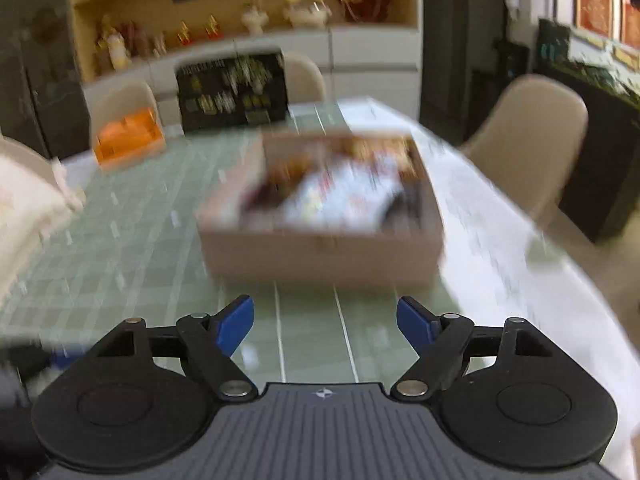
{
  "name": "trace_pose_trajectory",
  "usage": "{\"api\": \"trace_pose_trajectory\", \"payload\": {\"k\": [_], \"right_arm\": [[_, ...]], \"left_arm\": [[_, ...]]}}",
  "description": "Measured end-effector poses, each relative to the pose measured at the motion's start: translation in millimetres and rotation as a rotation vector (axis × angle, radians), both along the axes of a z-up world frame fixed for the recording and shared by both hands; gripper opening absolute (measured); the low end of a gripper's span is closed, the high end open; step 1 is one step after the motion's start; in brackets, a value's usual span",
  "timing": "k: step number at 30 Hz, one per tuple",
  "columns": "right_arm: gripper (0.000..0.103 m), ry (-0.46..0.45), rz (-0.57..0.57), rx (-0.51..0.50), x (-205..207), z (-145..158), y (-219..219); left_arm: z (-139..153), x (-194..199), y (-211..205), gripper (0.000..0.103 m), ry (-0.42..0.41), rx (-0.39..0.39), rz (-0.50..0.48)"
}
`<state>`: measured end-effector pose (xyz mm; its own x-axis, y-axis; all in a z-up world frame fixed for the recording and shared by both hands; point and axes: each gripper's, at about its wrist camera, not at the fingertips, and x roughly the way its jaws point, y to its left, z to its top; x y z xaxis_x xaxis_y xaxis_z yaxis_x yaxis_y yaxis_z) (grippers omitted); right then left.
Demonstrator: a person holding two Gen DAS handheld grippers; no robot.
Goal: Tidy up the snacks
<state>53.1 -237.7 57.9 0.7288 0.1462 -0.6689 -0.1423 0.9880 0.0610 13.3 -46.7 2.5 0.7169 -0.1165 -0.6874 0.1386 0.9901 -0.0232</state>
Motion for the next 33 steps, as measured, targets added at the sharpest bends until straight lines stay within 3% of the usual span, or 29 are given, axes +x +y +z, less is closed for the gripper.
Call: {"api": "trace_pose_trajectory", "payload": {"k": [4,7,9,12,20,33], "right_arm": [[0.079,0.114,-0.045,0.031,-9,-34,-6],[0.082,0.069,-0.101,-0.008,-15,-42,-6],[0.097,0.053,-0.127,-0.073,-16,-47,-5],[0.103,0.051,-0.155,-0.042,-19,-52,-18],[0.103,-0.049,-0.137,-0.045,-24,-60,-17],[0.103,-0.047,-0.14,-0.04,-24,-60,-18]], "left_arm": [[-9,5,-12,0.097,-0.053,0.031,0.015],[-10,9,-16,0.097,-0.062,0.032,0.046],[-10,11,-16,0.097,-0.062,0.034,0.047],[-10,10,-17,0.097,-0.066,0.034,0.05],[-11,11,-18,0.097,-0.075,0.033,0.063],[-11,11,-18,0.096,-0.077,0.033,0.062]]}}
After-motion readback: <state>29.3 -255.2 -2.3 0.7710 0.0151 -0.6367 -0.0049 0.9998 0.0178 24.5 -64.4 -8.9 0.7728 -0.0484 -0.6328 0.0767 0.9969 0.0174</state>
